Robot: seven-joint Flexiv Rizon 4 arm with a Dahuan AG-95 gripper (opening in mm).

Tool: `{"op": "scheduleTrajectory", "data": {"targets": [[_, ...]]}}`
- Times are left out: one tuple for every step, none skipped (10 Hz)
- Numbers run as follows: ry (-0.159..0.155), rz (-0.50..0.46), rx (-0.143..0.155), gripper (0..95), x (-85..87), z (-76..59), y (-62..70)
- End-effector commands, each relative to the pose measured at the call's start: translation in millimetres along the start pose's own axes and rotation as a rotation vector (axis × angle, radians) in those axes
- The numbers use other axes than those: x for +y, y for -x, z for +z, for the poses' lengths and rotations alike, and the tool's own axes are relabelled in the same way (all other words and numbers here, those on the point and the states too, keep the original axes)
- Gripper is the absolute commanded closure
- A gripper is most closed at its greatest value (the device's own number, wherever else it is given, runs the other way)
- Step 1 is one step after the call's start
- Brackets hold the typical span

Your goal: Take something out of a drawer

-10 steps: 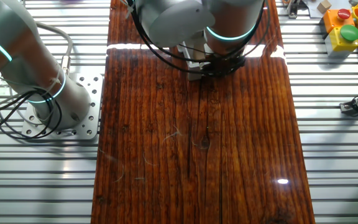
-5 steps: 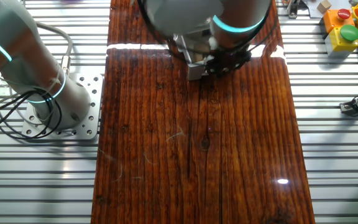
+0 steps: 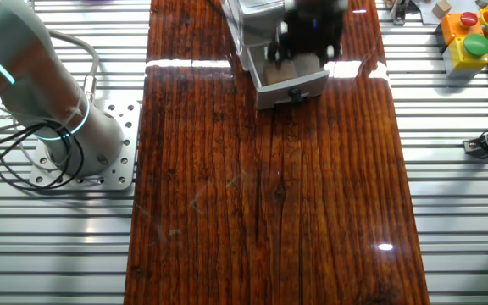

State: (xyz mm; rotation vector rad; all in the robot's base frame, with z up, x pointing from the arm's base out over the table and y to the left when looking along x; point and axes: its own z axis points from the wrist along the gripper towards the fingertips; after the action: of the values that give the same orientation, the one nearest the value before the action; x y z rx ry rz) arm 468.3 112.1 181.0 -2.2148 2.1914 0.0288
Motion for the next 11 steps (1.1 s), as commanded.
{"op": "scheduleTrajectory", "data": {"targets": [[-0.002,-0.024,0.006,19.0,0.5,13.9,31.1],[-0.006,-0.029,0.006,19.0,2.4,17.5,35.3],[-0.011,-0.052,0.003,19.0,2.8,20.9,37.2],[-0.013,-0.072,0.002,19.0,3.4,23.3,36.8],[-0.015,-0.089,-0.003,19.0,4.3,26.2,36.0],[-0.017,-0.102,-0.004,19.0,4.1,28.3,35.6],[-0.02,-0.111,-0.014,19.0,2.6,38.1,34.1],[-0.02,-0.115,-0.015,19.0,2.2,44.1,33.8],[-0.02,-0.124,-0.018,19.0,2.3,49.0,34.1],[-0.02,-0.127,-0.02,19.0,3.0,51.1,34.5],[-0.02,-0.129,-0.021,19.0,3.7,52.5,34.9]]}}
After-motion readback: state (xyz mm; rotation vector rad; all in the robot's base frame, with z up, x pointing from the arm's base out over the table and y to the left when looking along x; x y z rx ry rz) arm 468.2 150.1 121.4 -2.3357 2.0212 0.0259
